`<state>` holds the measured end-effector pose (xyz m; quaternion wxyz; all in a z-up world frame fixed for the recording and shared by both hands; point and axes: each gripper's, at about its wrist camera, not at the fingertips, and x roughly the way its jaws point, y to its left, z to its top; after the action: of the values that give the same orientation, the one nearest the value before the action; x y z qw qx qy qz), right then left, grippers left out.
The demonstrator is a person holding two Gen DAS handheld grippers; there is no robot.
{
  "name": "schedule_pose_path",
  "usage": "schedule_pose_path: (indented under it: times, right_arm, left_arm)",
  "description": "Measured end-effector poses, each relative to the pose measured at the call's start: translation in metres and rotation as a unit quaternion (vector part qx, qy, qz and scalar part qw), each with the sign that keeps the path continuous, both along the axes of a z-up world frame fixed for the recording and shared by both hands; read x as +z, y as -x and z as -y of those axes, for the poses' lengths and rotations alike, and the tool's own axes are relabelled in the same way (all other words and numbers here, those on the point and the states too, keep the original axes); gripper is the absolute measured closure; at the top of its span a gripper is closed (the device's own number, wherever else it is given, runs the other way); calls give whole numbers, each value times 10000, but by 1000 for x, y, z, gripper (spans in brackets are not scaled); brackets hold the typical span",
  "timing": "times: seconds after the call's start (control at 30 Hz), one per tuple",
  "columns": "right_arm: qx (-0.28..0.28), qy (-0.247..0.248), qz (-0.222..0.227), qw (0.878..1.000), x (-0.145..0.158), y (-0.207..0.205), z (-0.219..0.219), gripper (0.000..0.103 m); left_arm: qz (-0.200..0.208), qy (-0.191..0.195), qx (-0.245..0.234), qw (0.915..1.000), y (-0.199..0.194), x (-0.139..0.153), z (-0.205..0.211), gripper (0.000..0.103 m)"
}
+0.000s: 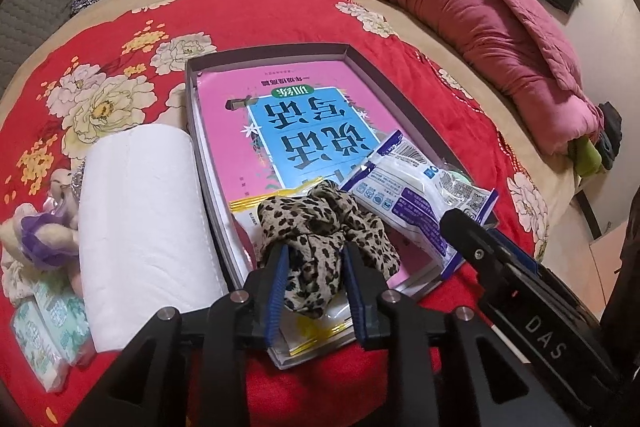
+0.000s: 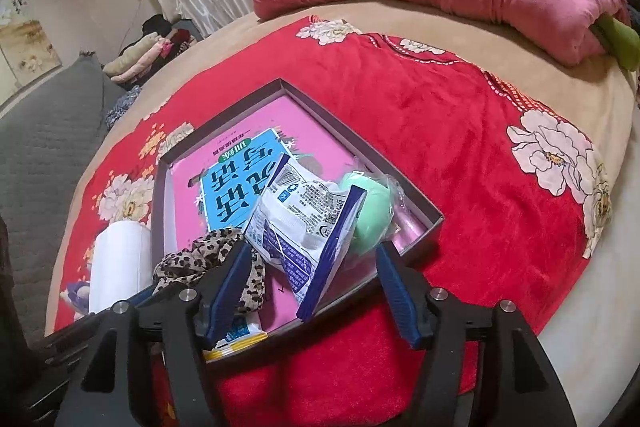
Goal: Organize soft objects
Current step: 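Open the left tool to drop the leopard cloth into the tray while the right releases the bag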
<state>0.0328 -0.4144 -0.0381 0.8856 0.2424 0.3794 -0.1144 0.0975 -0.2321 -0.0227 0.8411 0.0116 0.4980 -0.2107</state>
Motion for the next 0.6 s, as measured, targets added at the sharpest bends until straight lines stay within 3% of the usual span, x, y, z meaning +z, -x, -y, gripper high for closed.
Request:
schedule_pose_path:
  times: [0.33,0.47,0.6]
  right_arm:
    - [-185,-70,121,9997,1,4,7,35]
    - [-374,-90,360,9986,6,12,14,31]
    - [-468,-198,329,9982,3,12,19,30]
  left_arm:
    - [171,122,-18,9998,2,7,-2,51]
    - [259,254,-23,9993,3,15,-3,49]
    - [338,377,-39,9987,4,23,-3,49]
